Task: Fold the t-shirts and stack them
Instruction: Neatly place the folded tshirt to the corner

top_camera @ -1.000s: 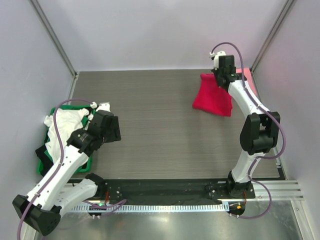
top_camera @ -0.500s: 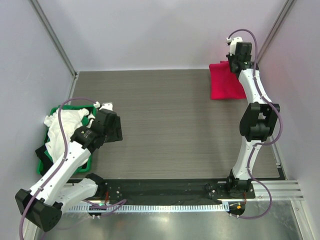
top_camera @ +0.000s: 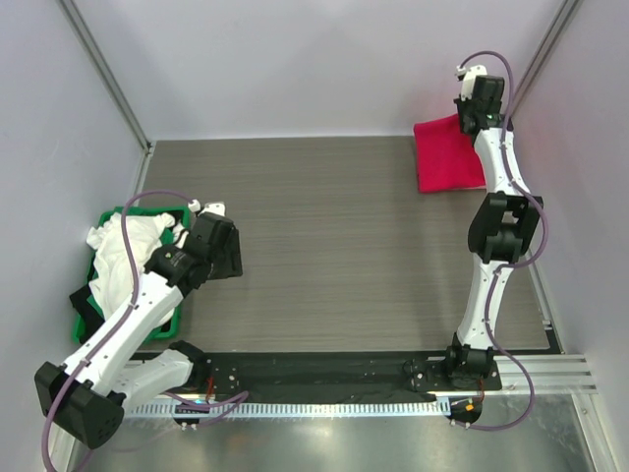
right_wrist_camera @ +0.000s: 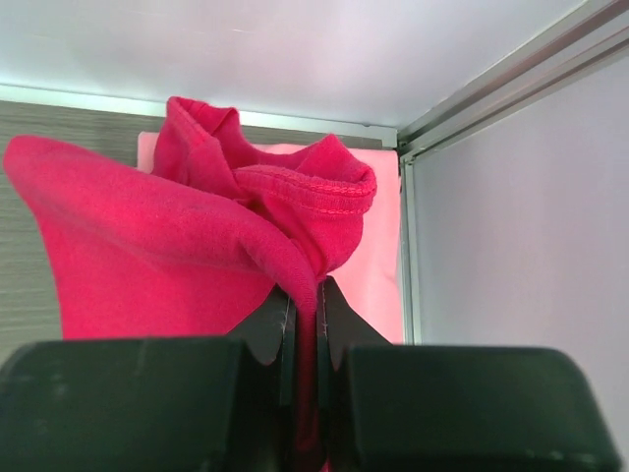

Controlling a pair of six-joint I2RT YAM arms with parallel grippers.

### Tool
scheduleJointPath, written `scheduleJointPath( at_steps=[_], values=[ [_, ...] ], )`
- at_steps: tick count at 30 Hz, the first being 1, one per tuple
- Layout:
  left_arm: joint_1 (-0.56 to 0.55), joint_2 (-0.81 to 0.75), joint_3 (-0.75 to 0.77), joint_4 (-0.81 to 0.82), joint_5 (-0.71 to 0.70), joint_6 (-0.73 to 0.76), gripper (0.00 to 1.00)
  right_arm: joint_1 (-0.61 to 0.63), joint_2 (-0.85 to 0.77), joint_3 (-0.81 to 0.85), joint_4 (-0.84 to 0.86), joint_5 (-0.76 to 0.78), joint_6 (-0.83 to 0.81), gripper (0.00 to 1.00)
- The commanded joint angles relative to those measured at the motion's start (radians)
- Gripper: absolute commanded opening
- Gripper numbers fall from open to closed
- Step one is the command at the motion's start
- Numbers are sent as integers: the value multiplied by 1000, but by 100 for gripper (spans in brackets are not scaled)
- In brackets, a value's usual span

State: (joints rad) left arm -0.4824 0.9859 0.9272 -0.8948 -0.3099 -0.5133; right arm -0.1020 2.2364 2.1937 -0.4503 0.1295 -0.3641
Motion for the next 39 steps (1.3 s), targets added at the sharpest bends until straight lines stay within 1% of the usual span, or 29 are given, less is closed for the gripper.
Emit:
scheduleJointPath(
  at_steps=[1,6,8,9,11,12,13,14,15,16,18,19,21,24,25,26,27,28,29,30,31,32,33,34,36,37,38,39],
  values=[
    [2,14,9,14,-5,7,60,-13,35,89,76,-1,2,1],
    [2,20,7,11,-20,-1,59,-22,95,94,134,2,-1,1],
    [2,17,7,8,-31,-7,59,-24,127,90,211,13,-10,1],
    [1,17,5,8,-34,-8,59,-24,141,89,243,50,-25,1],
    [-4,14,4,4,-47,-16,59,-24,166,87,359,117,-36,1],
    [-7,13,2,2,-49,-17,59,-24,201,90,404,171,-21,10],
    [-12,11,2,3,-52,-19,60,-25,218,104,509,318,-4,35],
    [-12,13,2,2,-58,-22,59,-25,235,104,574,390,11,99],
    [-12,14,4,0,-61,-24,59,-25,249,97,640,428,20,100],
    [-15,14,4,-4,-64,-25,60,-25,247,83,706,433,36,100],
    [-18,8,4,-4,-74,-28,59,-22,229,61,737,430,88,100],
    [-19,5,4,-6,-75,-30,60,-18,198,45,740,435,162,100],
    [-22,-4,2,-6,-78,-31,59,-1,161,28,725,427,206,100],
    [-24,-13,2,-6,-80,-33,59,25,63,-21,678,426,263,100],
    [-22,-19,2,-4,-80,-33,59,44,33,-78,656,421,278,100],
    [-22,-21,2,-4,-80,-33,59,53,-42,-115,645,420,362,100],
    [-22,-23,2,-4,-80,-33,59,58,-78,-155,624,357,413,100],
    [-24,-27,2,-4,-81,-31,59,58,-122,-235,564,299,483,100],
    [-24,-26,4,-4,-84,-31,59,56,-185,-274,524,251,631,100],
    [-22,-29,5,-7,-84,-33,59,53,-213,-311,491,110,695,100],
    [-24,-32,5,-7,-86,-33,59,48,-233,-387,457,46,744,100],
    [-22,-35,4,-7,-89,-33,59,38,-263,-425,425,-34,779,100],
    [-24,-38,4,-7,-90,-34,59,33,-276,-463,421,-160,831,97],
    [-22,-41,4,-7,-90,-34,59,30,-285,-538,426,-218,850,90],
    [-22,-49,2,-7,-93,-36,59,16,-299,-609,444,-338,896,72],
    [-22,-50,2,-9,-93,-37,59,10,-296,-667,529,-463,921,49],
    [-24,-55,1,-7,-95,-39,59,4,-293,-695,567,-511,941,36],
    [-22,-59,1,-6,-97,-39,59,-13,-288,-716,599,-548,965,28]
  ],
)
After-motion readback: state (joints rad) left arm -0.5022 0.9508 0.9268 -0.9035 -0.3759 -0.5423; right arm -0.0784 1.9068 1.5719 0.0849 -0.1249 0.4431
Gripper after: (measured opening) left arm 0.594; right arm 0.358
